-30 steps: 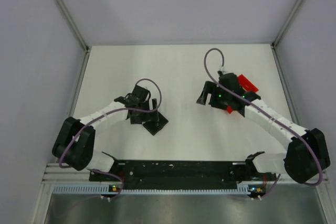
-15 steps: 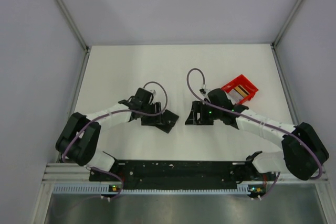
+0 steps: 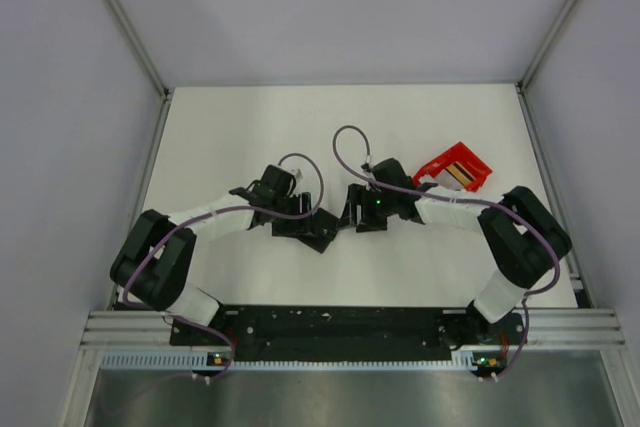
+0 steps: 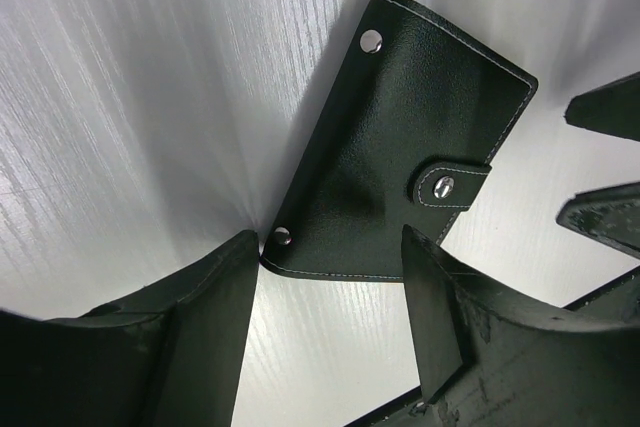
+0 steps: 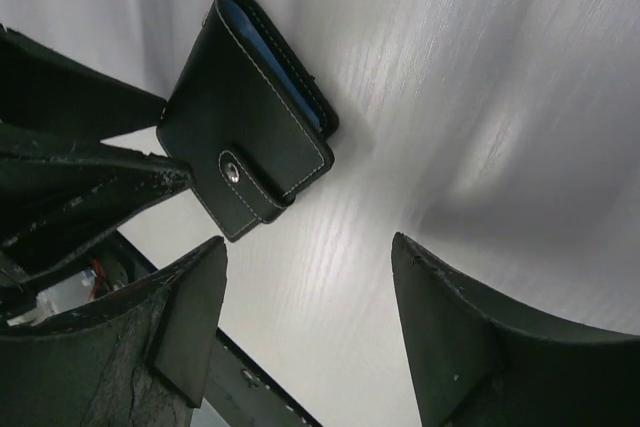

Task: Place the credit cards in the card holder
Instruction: Open the card holder at the center of the board.

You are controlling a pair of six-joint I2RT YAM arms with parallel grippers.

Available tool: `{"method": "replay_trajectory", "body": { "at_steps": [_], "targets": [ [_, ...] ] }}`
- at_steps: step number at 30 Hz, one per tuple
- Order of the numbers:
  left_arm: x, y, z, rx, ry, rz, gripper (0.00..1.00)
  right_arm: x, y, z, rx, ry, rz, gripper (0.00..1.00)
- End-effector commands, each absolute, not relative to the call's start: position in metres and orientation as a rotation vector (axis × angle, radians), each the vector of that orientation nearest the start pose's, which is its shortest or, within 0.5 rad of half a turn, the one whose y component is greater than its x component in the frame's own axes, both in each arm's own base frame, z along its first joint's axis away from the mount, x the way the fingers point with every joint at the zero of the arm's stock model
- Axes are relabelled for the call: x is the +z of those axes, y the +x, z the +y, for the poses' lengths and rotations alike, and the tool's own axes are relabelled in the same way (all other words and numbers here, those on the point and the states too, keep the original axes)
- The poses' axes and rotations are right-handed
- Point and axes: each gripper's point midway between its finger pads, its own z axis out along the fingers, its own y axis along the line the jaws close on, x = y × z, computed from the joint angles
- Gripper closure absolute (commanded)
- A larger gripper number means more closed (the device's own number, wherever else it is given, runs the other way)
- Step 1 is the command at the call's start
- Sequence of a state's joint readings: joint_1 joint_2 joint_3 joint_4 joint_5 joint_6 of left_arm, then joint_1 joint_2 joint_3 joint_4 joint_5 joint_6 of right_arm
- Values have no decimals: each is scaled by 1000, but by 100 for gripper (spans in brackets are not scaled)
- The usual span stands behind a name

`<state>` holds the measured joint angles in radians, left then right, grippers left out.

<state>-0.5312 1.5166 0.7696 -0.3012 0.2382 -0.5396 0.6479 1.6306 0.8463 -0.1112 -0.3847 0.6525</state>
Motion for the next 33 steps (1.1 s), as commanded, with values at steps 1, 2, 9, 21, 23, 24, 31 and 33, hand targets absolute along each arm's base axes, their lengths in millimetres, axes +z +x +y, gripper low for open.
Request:
{"method": "replay_trajectory", "body": {
  "at_steps": [1,2,9,21,23,24,31,33],
  "targets": [
    [8,227,-203,-592,81,2796,37,60,266,321,1096,38,2579,34],
    [8,226,-204,-598,89,2796,37,58,267,325,1128,71,2575,36],
    [8,227,-206,-618,128,2787,41,37,270,331,1177,183,2588,41],
    [2,229,-210,-631,165,2787,51,29,273,339,1244,166,2546,95],
    [4,231,-209,-618,155,2777,51,35,271,342,1280,122,2522,100],
    [6,233,-207,-605,142,2769,50,37,270,342,1285,121,2515,100],
    [27,243,-200,-598,-8,2640,20,68,256,329,1364,117,2372,100],
    [36,245,-206,-672,-20,2585,15,80,248,326,1433,106,2302,100]
  ]
}}
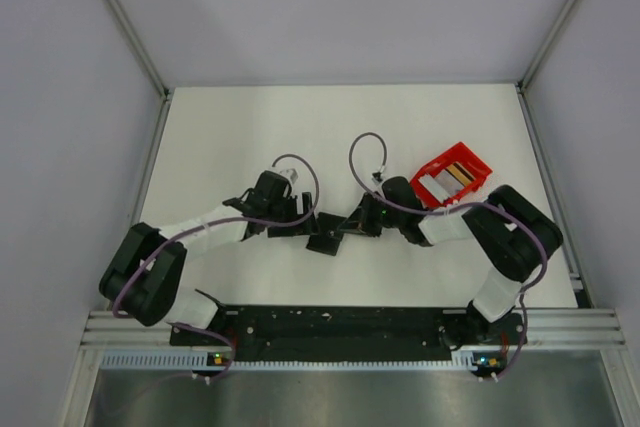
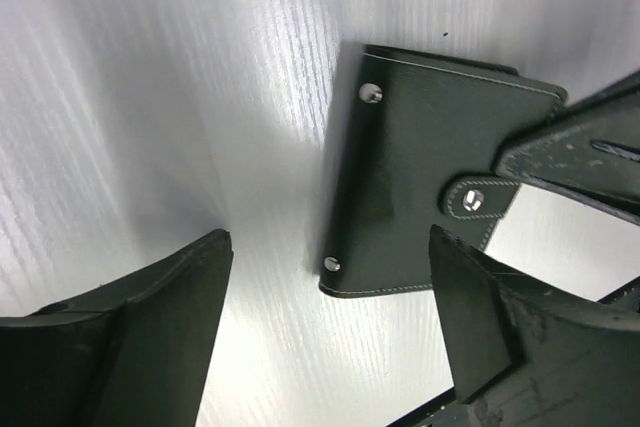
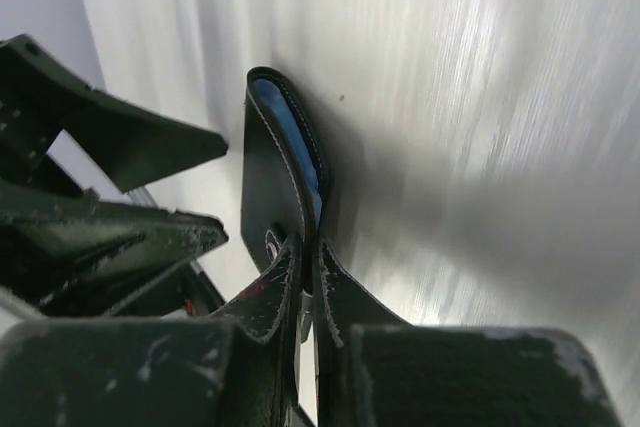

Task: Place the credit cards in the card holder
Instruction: Open the card holder at the center of the board.

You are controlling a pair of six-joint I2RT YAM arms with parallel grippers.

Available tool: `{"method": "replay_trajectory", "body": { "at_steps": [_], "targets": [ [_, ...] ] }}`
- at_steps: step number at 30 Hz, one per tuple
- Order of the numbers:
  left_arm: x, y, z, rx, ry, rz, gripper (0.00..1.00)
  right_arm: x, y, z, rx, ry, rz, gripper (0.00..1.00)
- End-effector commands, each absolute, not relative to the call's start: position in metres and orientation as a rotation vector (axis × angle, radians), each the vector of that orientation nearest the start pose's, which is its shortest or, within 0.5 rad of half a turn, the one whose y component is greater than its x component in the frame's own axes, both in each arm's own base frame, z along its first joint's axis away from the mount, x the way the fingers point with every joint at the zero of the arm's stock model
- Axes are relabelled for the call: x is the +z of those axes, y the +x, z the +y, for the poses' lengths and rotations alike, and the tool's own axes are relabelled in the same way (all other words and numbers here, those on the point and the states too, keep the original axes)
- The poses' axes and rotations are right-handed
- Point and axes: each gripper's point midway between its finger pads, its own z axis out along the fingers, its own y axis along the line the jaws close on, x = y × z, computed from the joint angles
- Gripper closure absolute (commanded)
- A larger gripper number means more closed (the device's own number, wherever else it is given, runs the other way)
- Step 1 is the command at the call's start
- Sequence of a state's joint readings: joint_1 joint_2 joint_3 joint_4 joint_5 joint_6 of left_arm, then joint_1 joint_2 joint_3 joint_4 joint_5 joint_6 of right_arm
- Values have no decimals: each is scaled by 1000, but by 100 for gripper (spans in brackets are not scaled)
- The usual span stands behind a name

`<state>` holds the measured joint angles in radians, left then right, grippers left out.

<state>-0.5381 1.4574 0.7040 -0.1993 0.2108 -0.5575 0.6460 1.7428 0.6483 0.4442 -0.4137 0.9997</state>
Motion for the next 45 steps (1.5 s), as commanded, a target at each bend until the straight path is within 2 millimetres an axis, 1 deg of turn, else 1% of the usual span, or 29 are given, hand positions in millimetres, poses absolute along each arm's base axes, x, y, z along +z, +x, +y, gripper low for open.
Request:
{"method": "replay_trajectory", "body": {
  "at_steps": [1,2,5,7,12,16,18,19,22,25,28,30,31,34,35,36,38,39,41,44,45],
  "targets": [
    [40,246,-209,-705,-21,2567,13,85,244,325,1464,91,2262,100],
    [44,245,-213,-740,-8,2554,12,92,240,323,1493,80,2224,100],
    [53,242,-228,-862,44,2525,12,101,230,318,1533,70,2188,100],
    [62,242,-239,-965,85,2471,12,107,225,314,1550,68,2157,100],
    [75,229,-256,-1162,153,2386,12,124,225,307,1542,90,2088,100],
    [97,218,-269,-1344,220,2260,14,137,225,304,1543,78,2042,100],
    [102,212,-273,-1405,235,2226,14,141,226,304,1542,72,2034,100],
    [108,212,-275,-1434,248,2196,15,141,226,304,1539,73,2033,100],
    [117,206,-278,-1491,277,2147,19,141,225,302,1528,71,2036,100],
    [127,204,-278,-1513,290,2110,26,142,224,301,1522,75,2037,100],
    [133,204,-276,-1499,288,2087,34,141,224,299,1515,84,2040,100],
    [134,206,-274,-1477,283,2092,44,144,225,298,1510,82,2035,100],
    [134,207,-273,-1465,277,2099,48,141,225,297,1493,86,2045,100],
    [130,210,-270,-1421,266,2119,76,135,224,295,1459,70,2071,100],
    [126,211,-268,-1398,259,2145,88,133,222,294,1450,61,2087,100],
    [126,214,-267,-1376,262,2154,98,132,220,294,1446,42,2094,100],
    [123,217,-265,-1320,279,2181,100,127,216,291,1416,7,2118,100],
    [122,218,-264,-1298,292,2197,100,124,213,287,1384,-14,2135,98],
    [120,220,-260,-1241,335,2227,100,119,211,276,1287,-49,2164,86],
    [114,221,-255,-1161,414,2283,100,125,213,249,1082,-77,2168,70],
    [110,218,-254,-1152,440,2317,100,121,212,240,1019,-94,2190,66]
  ]
}}
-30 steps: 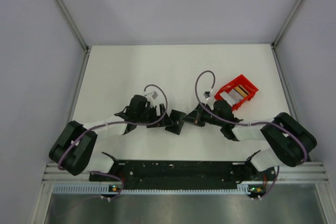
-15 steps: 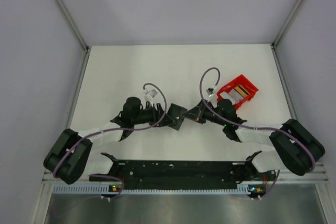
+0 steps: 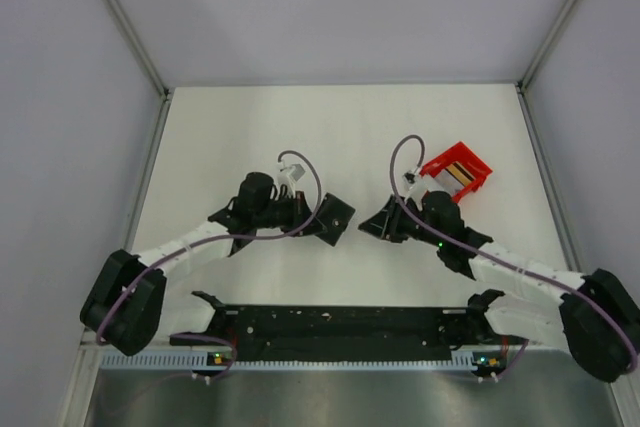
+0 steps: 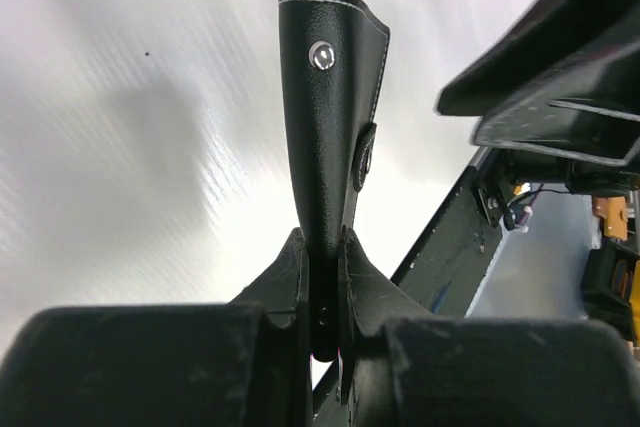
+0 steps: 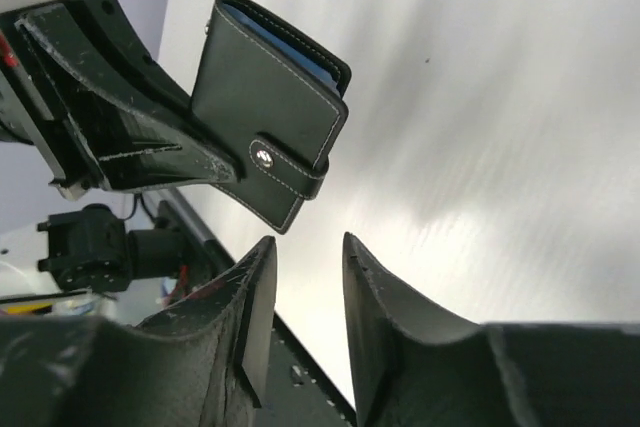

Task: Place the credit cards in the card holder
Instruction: Open the card holder at the center of the board.

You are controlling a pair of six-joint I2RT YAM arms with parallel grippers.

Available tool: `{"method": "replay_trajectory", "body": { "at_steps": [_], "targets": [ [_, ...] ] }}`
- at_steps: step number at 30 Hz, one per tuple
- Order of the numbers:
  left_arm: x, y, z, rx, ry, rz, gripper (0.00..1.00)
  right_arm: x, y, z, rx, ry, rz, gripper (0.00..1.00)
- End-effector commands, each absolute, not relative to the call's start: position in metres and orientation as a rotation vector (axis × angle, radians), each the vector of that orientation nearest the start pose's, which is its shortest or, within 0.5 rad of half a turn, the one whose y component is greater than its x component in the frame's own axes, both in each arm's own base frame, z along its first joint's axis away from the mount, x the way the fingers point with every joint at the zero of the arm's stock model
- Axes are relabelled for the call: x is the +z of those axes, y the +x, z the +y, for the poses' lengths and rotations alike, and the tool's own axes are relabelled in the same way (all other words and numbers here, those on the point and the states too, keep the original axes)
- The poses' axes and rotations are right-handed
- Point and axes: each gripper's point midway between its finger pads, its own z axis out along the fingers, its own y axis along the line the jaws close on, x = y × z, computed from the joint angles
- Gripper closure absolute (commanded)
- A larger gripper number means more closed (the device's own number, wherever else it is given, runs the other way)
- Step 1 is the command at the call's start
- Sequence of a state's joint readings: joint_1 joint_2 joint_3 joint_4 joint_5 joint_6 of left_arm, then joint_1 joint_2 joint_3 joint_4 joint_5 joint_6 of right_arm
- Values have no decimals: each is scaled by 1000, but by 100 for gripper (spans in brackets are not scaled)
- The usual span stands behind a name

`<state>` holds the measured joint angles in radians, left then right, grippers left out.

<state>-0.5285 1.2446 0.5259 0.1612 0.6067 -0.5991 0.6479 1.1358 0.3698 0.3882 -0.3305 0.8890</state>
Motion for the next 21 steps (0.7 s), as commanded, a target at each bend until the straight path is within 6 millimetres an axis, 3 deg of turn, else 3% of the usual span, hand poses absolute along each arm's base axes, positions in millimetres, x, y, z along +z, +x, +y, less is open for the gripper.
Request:
{"method": "replay_trajectory", "body": {
  "at_steps": [1,4,9,21],
  "targets": [
    [107,213,-256,-1178,485,2336,100,126,212,236,994,-123,2172,64],
    [94,205,-261,-1233,546,2407,100,129,205,232,1009,-176,2178,62],
    [82,192,-270,-1369,620,2449,100,120,185,252,1178,-307,2210,59],
    [52,187,-275,-1402,640,2574,100,86,179,288,1367,-453,2265,58]
  ]
}}
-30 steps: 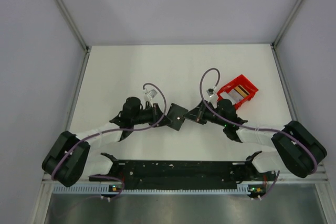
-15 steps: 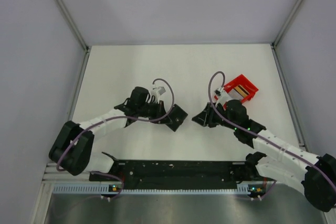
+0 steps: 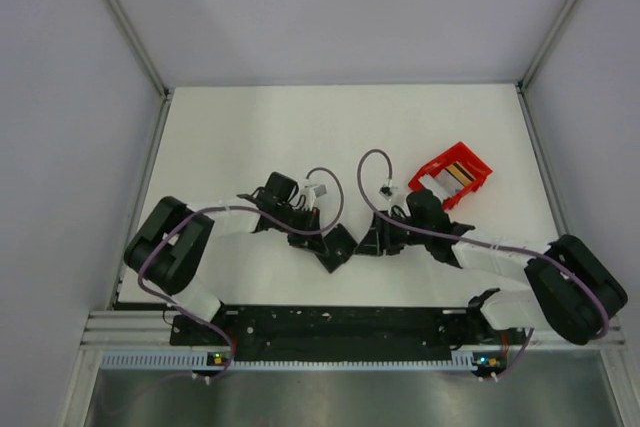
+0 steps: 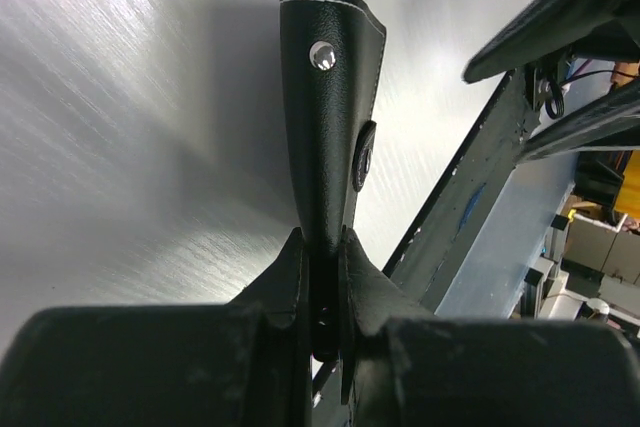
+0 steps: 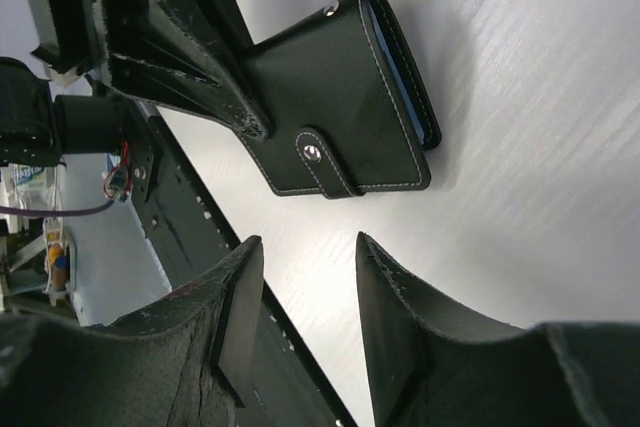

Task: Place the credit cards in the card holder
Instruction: Open the card holder at the center of the board.

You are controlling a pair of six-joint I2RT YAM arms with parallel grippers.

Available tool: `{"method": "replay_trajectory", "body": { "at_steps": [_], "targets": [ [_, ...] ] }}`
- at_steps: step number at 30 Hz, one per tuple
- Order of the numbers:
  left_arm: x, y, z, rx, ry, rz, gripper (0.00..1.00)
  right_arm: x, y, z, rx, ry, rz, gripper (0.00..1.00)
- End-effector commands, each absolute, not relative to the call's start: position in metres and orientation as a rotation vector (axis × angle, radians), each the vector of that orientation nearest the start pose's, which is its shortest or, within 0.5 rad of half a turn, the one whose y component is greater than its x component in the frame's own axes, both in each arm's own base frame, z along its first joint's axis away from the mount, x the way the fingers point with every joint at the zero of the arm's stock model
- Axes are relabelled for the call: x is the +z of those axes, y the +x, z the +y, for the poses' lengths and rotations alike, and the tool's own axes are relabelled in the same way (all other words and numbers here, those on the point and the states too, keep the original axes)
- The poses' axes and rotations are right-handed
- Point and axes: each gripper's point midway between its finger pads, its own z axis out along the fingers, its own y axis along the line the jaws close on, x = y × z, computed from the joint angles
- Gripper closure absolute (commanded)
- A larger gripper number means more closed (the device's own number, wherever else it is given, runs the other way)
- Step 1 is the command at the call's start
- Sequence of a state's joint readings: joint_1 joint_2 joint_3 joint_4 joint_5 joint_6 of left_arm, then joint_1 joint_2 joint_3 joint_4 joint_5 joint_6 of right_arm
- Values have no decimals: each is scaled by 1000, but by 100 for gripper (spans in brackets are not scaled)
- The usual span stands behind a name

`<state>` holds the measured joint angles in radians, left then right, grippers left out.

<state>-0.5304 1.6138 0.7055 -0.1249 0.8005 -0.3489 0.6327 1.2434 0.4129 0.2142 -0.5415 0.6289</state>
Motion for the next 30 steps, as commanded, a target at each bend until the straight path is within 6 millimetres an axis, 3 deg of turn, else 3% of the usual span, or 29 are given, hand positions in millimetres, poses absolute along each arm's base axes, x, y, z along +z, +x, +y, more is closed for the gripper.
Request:
{"method": "replay_trajectory", "body": {
  "at_steps": [1,8,15,21,30],
  "targets": [
    [50,187,-276,-1401,639,2582,100,81,179,290,1367,-450,2280,58],
    [39,189,-275,-1352,623,2631,100,81,190,306,1407,-473,2240,58],
    [36,191,-277,-1351,625,2637,100,47,192,308,1359,-493,2357,58],
    [35,194,-276,-1319,620,2640,100,28,171,301,1350,-539,2447,61],
    [37,202,-278,-1292,610,2625,100,14,139,312,1421,-654,2532,64]
  ]
}}
